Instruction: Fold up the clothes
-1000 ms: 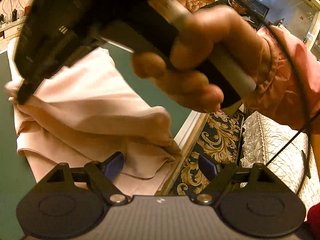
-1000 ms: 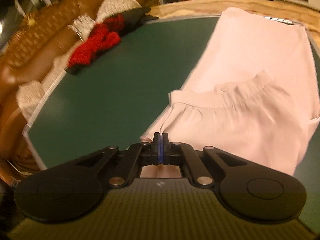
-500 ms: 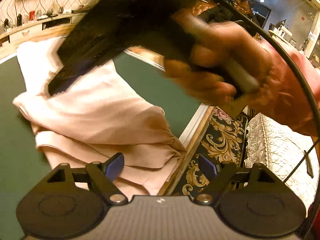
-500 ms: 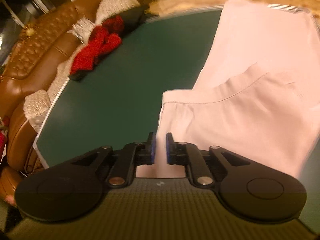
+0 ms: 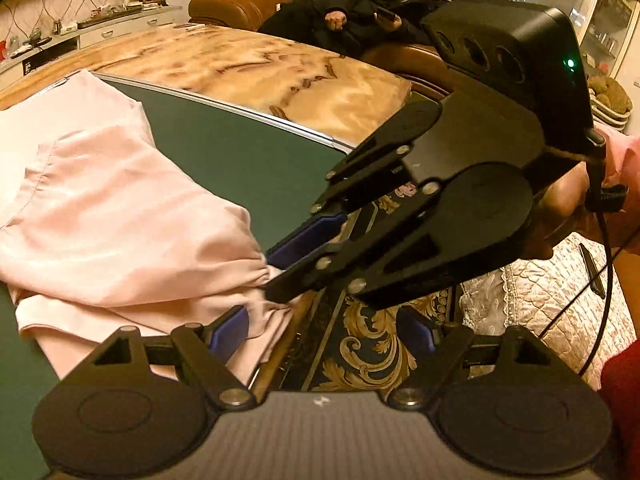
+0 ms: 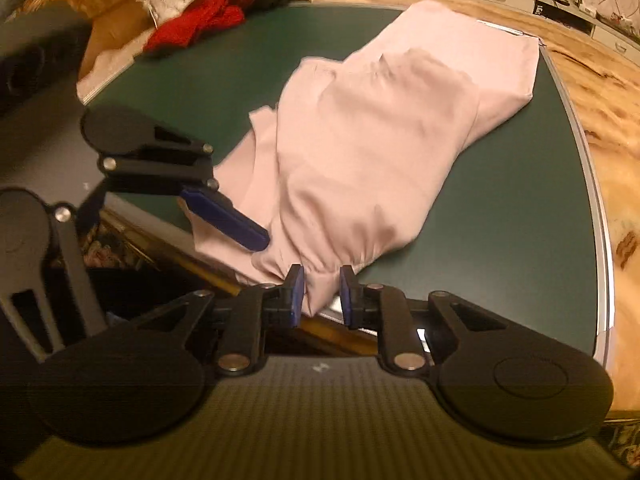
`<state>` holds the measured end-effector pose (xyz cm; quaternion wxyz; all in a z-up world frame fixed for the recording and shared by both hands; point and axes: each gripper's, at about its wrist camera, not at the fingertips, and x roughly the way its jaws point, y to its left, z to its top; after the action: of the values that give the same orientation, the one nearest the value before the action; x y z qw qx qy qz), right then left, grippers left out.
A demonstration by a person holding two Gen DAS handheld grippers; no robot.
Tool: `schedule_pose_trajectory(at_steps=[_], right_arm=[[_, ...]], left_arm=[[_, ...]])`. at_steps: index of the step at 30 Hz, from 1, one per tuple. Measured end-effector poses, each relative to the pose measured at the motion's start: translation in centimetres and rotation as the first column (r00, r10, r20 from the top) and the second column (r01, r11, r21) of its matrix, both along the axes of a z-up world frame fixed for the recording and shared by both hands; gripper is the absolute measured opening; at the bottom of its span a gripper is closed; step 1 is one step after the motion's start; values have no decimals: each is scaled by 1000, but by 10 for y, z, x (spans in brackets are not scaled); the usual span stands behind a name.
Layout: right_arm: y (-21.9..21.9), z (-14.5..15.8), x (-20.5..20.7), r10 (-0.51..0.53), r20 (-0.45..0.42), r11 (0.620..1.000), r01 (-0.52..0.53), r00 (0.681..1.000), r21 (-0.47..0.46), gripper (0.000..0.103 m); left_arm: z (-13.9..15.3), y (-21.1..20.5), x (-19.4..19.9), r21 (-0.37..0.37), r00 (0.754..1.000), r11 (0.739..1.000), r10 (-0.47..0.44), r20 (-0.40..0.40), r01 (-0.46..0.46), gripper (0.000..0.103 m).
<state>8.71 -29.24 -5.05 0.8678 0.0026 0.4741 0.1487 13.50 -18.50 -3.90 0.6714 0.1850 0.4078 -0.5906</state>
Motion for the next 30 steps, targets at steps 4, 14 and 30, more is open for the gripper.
schedule_pose_trajectory(at_steps=[4,14,30], right_arm=[[-2,-2,1,-21,8,1000,21,1000,-6,14],[-1,7,-19,43,53,998,-45,998,43,8],[-81,10,75,-97,-29,951,101,995,292,33]], left_arm=[[-12,-12,11,16,1000,1000,-11,0,11,85],[-21,-26,20,18,1000,1000,-8,-22,9,85],[-1,-1,12,11,999,1000,21,37,-22,86]])
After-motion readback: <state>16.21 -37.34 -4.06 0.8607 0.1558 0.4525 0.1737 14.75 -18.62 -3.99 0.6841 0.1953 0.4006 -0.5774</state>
